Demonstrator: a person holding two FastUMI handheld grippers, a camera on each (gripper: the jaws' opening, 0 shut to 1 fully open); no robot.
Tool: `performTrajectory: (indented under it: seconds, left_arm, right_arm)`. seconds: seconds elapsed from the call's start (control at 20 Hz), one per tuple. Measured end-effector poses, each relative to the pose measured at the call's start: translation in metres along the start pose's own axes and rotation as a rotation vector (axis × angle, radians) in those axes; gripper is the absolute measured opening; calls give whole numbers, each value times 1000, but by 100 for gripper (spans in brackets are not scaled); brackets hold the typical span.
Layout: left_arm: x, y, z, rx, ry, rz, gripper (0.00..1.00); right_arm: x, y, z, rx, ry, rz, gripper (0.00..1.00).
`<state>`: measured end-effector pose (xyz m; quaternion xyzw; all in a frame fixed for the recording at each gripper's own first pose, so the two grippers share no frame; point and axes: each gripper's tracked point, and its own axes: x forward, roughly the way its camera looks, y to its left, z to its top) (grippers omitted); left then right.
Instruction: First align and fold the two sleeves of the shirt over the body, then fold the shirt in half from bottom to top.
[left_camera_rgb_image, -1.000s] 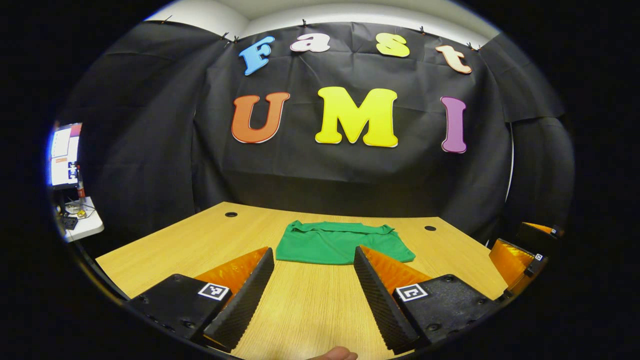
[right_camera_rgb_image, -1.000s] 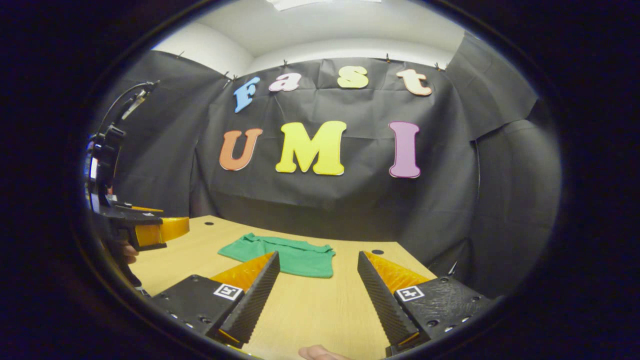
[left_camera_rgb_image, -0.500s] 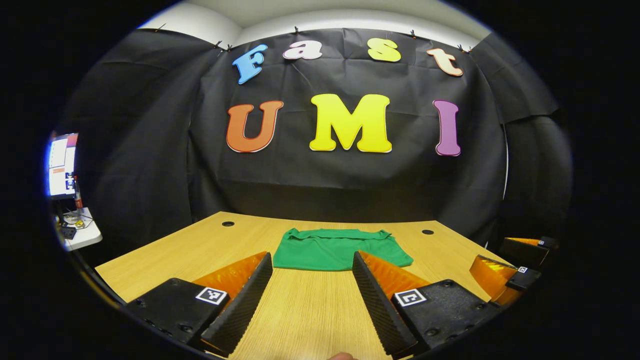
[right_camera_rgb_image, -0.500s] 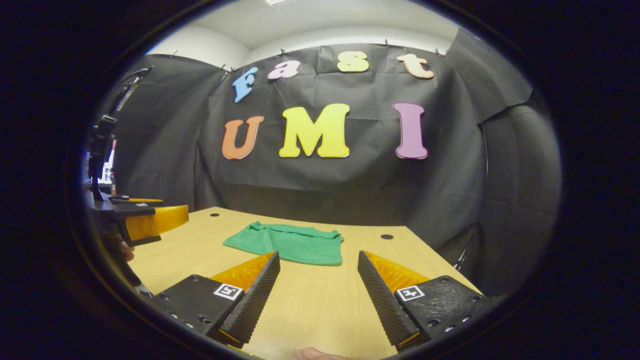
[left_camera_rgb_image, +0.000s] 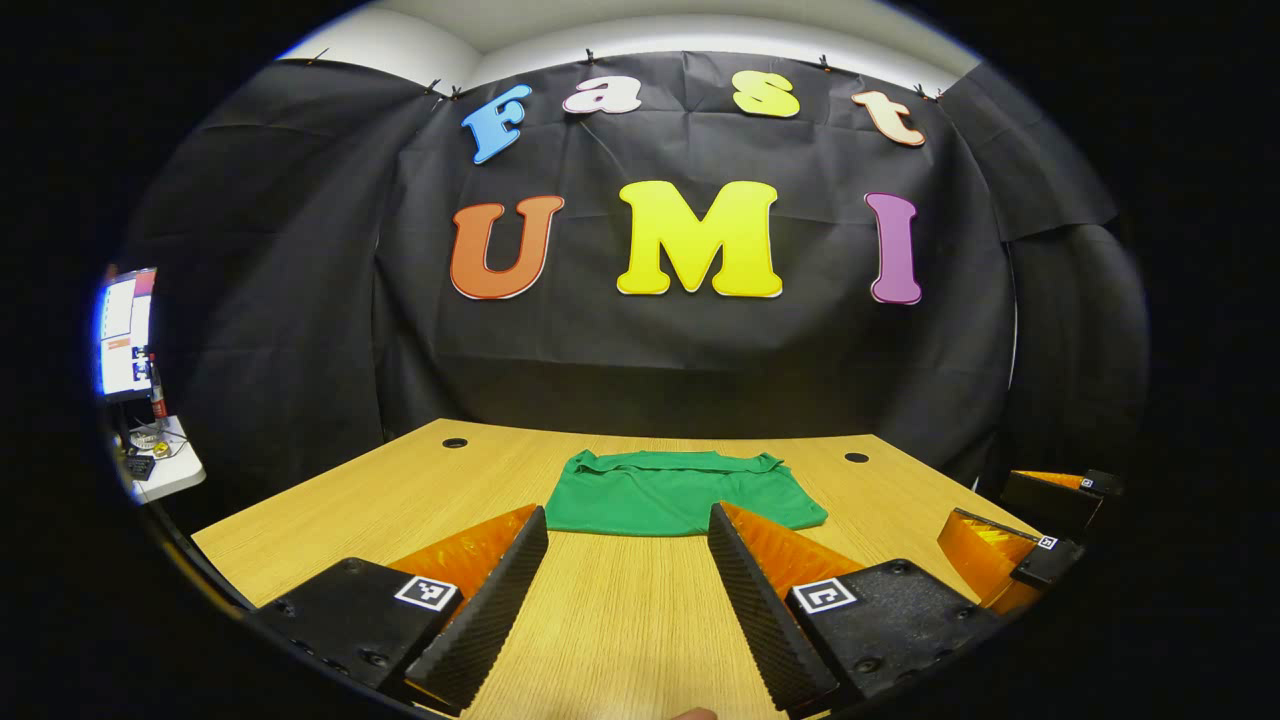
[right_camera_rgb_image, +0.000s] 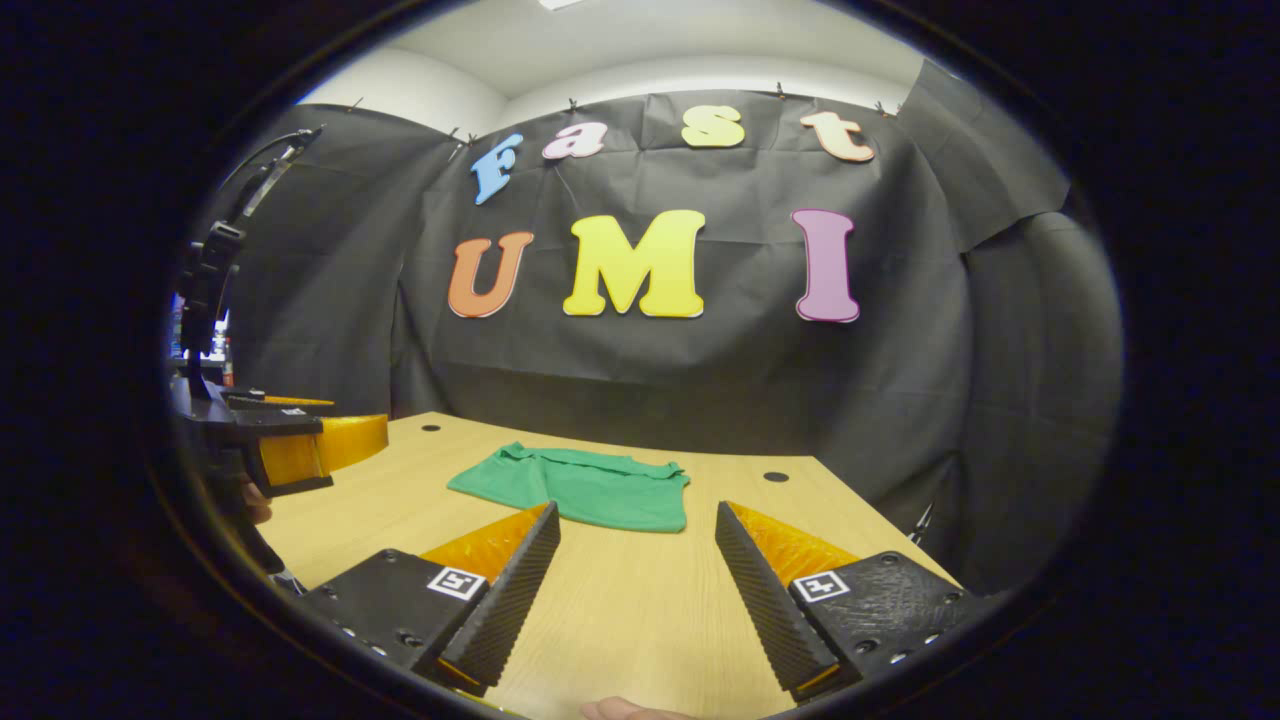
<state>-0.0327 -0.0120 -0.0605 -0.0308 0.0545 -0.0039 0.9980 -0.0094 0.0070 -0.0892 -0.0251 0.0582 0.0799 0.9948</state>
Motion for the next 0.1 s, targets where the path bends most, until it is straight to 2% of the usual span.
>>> performTrajectory:
  seconds: [0.1]
  left_arm:
    - [-1,1,0,7,1,8,100]
  right_arm:
    - [0,2,-3,5,6,5,96]
